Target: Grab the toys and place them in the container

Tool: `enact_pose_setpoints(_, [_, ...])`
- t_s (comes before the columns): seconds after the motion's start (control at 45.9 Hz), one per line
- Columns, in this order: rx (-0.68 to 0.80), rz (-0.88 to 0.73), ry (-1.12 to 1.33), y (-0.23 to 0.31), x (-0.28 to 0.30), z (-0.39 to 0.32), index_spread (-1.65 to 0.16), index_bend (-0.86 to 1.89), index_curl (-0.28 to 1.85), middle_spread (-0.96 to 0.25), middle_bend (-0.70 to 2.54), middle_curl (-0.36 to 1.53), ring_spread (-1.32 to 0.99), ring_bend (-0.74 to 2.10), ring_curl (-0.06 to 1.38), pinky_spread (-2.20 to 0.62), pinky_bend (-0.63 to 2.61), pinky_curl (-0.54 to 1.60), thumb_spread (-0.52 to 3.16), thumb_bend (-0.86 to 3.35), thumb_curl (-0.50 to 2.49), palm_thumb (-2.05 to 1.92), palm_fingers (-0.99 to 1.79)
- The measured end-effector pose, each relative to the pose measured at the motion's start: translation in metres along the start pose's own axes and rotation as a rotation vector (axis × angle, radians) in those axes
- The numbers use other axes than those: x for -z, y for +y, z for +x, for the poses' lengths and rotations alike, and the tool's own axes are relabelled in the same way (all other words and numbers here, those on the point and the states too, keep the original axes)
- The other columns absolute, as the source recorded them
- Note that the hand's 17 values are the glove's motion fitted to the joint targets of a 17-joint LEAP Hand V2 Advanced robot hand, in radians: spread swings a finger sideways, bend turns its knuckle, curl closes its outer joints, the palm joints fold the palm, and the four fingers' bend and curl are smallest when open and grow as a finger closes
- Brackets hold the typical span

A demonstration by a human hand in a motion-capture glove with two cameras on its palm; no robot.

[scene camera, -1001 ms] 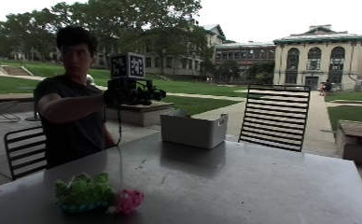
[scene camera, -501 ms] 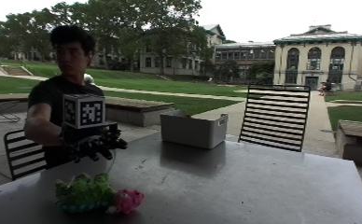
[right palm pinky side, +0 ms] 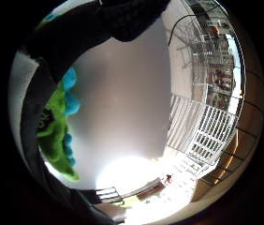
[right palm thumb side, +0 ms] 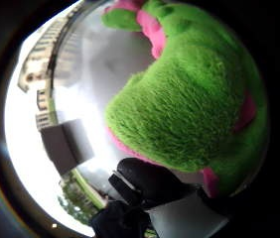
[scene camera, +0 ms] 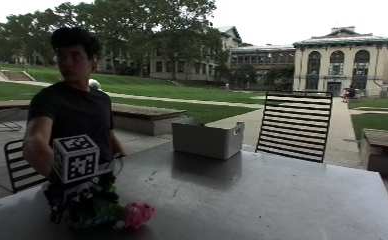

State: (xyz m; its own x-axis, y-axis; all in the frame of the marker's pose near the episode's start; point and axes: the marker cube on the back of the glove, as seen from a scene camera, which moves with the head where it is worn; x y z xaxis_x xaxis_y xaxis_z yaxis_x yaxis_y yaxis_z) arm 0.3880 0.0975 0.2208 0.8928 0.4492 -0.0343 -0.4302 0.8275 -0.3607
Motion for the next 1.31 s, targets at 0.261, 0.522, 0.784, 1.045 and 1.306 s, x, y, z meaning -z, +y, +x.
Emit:
enact_pose_setpoints(0.261, [-0.029, 0.069, -0.022, -0.002, -0.015, -0.010, -0.35, 0.12, 0.13, -0.14, 0.41, 0.50, -0.24, 0.80, 0.41, -0.11, 0.89, 0.30, 1.26, 0.29, 0.35, 0.53, 0.61])
enact_pose_setpoints(0.522, [0.004, 0.145, -0.030, -0.001, -0.008, -0.023, -0.32, 0.17, 0.13, -0.27, 0.51, 0.57, -0.40, 1.03, 0.50, -0.44, 0.96, 0.33, 1.23, 0.44, 0.48, 0.83, 1.13])
enact_pose_setpoints(0.784, [0.002, 0.188, -0.027, 0.005, 0.003, -0.050, -0.30, 0.30, 0.19, -0.29, 0.82, 0.66, -0.34, 1.15, 0.53, -0.47, 0.72, 0.30, 1.26, 0.62, 0.60, 1.05, 1.36])
enact_pose_setpoints(1.045, [-0.200, 0.174, -0.080, 0.026, 0.067, -0.090, -0.31, 0.23, 0.22, -0.32, 0.77, 0.63, -0.38, 1.11, 0.49, -0.48, 0.90, 0.38, 0.90, 0.34, 0.66, 0.75, 1.07])
enact_pose_setpoints(1.306, [-0.178, 0.330, -0.113, 0.058, 0.164, -0.168, -0.35, 0.10, 0.17, -0.39, 0.61, 0.60, -0.44, 1.08, 0.48, -0.47, 1.03, 0.43, 0.78, 0.21, 0.70, 0.68, 0.94])
